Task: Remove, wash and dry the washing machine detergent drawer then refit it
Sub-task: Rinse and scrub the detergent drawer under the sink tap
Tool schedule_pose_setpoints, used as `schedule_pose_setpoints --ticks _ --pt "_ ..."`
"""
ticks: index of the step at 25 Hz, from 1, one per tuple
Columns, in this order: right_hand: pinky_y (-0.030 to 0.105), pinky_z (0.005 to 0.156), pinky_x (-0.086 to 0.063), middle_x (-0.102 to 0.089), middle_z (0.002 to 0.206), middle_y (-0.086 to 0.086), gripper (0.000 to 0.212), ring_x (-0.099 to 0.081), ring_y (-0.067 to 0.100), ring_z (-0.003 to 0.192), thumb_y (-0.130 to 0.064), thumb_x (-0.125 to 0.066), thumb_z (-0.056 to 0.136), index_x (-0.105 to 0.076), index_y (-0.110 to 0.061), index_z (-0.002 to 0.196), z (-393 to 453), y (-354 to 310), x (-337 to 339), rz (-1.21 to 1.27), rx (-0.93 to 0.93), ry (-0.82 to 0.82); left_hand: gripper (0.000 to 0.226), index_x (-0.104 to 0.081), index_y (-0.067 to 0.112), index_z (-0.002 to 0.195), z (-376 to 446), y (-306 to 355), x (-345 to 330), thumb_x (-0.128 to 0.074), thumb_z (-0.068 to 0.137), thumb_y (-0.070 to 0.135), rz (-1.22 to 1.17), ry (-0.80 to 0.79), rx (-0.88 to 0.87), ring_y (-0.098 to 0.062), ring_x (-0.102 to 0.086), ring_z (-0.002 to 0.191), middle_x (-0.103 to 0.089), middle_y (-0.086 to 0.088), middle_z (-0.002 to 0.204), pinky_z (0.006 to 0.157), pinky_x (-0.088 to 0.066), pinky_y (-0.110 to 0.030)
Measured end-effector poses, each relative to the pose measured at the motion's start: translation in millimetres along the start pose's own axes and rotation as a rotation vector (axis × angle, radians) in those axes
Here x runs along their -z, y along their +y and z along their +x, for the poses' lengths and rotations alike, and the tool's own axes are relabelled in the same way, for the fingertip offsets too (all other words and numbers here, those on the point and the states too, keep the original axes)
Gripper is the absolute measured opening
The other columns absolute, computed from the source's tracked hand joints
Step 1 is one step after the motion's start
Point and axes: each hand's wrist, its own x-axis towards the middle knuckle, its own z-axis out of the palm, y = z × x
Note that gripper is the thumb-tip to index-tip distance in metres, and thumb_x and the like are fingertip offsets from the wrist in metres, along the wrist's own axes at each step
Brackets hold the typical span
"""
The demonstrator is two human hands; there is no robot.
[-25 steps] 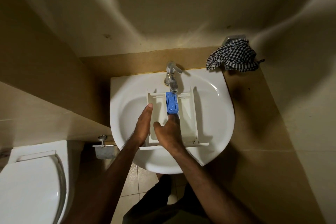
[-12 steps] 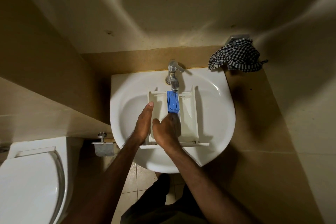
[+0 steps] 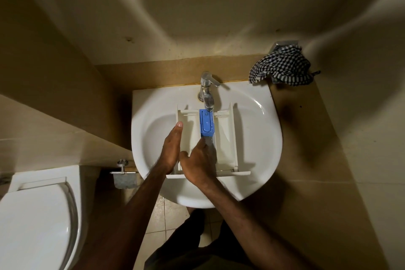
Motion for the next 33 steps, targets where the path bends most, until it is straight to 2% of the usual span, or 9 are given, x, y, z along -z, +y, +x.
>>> schedule_pose_setpoints --ticks 2,6,10,15,18,21,26,30,33 --pt "0.039 0.108 -0.045 -0.049 0.149 0.012 0.063 -0.049 0.028 0.134 -0.035 -0.053 0.101 -0.032 -0.005 0.152 6 4 5 -0.027 0.003 -0.028 0.035 -0.058 0.030 0.131 1 0 0 -0.030 0.113 0.041 -0.001 0.013 -0.005 0.019 -0.065 0.100 -0.071 0.029 0.111 0.076 -0.047 0.001" --pt "0.039 0.120 -0.031 -0.033 0.161 0.014 0.070 -0.033 0.028 0.148 -0.036 -0.051 0.102 -0.023 -0.004 0.157 7 -4 5 -0.010 0.010 0.016 0.049 -0.058 0.018 0.140 0 -1 -1 -0.029 0.112 0.045 0.001 -0.007 0.012 -0.001 -0.068 0.112 -0.069 0.002 0.130 0.084 -0.052 -0.008" --pt "0.043 0.112 -0.043 -0.039 0.155 0.013 0.064 -0.044 0.030 0.138 -0.036 -0.050 0.103 -0.026 -0.008 0.155 9 12 15 -0.104 0.086 -0.109 0.045 -0.059 0.022 0.137 0 -1 -1 -0.030 0.111 0.044 -0.022 -0.010 0.008 0.003 -0.069 0.109 -0.071 0.011 0.123 0.082 -0.053 -0.008" --pt "0.042 0.110 -0.044 -0.044 0.152 0.022 0.066 -0.047 0.034 0.137 -0.035 -0.046 0.107 -0.022 0.002 0.156 7 16 15 -0.316 0.227 -0.046 0.040 -0.061 0.027 0.132 1 -1 0 -0.033 0.110 0.046 -0.051 0.002 0.007 0.008 -0.069 0.107 -0.076 0.025 0.113 0.084 -0.052 -0.007" --pt "0.046 0.109 -0.042 -0.053 0.147 0.021 0.046 -0.045 0.035 0.141 -0.018 -0.046 0.103 -0.044 -0.001 0.146 4 38 34 -0.689 0.417 -0.100 0.049 -0.060 0.019 0.138 1 -3 1 -0.036 0.108 0.049 -0.084 -0.020 0.023 -0.007 -0.073 0.108 -0.077 0.010 0.118 0.082 -0.058 -0.016" --pt "0.071 0.120 -0.006 -0.053 0.150 0.014 0.038 -0.012 0.033 0.158 -0.021 -0.045 0.102 -0.062 -0.014 0.135 14 54 65 -1.144 0.716 -0.097 0.041 -0.063 0.028 0.135 0 -5 2 -0.039 0.109 0.049 -0.087 -0.010 0.018 0.005 -0.067 0.114 -0.075 0.023 0.119 0.088 -0.052 -0.008" --pt "0.065 0.121 -0.017 -0.025 0.168 0.013 0.053 -0.014 0.027 0.158 -0.016 -0.039 0.106 -0.030 -0.007 0.158 47 58 94 -1.519 0.986 -0.197 0.051 -0.062 0.031 0.140 3 -7 7 -0.045 0.103 0.062 -0.048 -0.034 0.067 -0.020 -0.064 0.127 -0.069 0.003 0.136 0.107 -0.052 -0.045" --pt "0.062 0.112 -0.030 -0.041 0.159 0.011 0.050 -0.025 0.029 0.153 -0.014 -0.052 0.101 -0.044 -0.016 0.151 50 64 83 -1.436 1.002 -0.195 0.026 -0.073 0.047 0.111 -1 -2 5 -0.049 0.104 0.056 -0.058 0.010 0.043 0.000 -0.074 0.101 -0.078 0.022 0.108 0.072 -0.057 -0.013" --pt "0.058 0.112 -0.028 -0.056 0.142 0.010 0.049 -0.039 0.027 0.144 -0.003 -0.053 0.095 -0.058 -0.024 0.139 47 64 81 -1.093 0.883 -0.364 0.028 -0.073 0.039 0.114 -6 3 1 -0.050 0.106 0.053 -0.075 0.043 0.022 0.002 -0.074 0.097 -0.079 0.021 0.105 0.070 -0.055 -0.008"
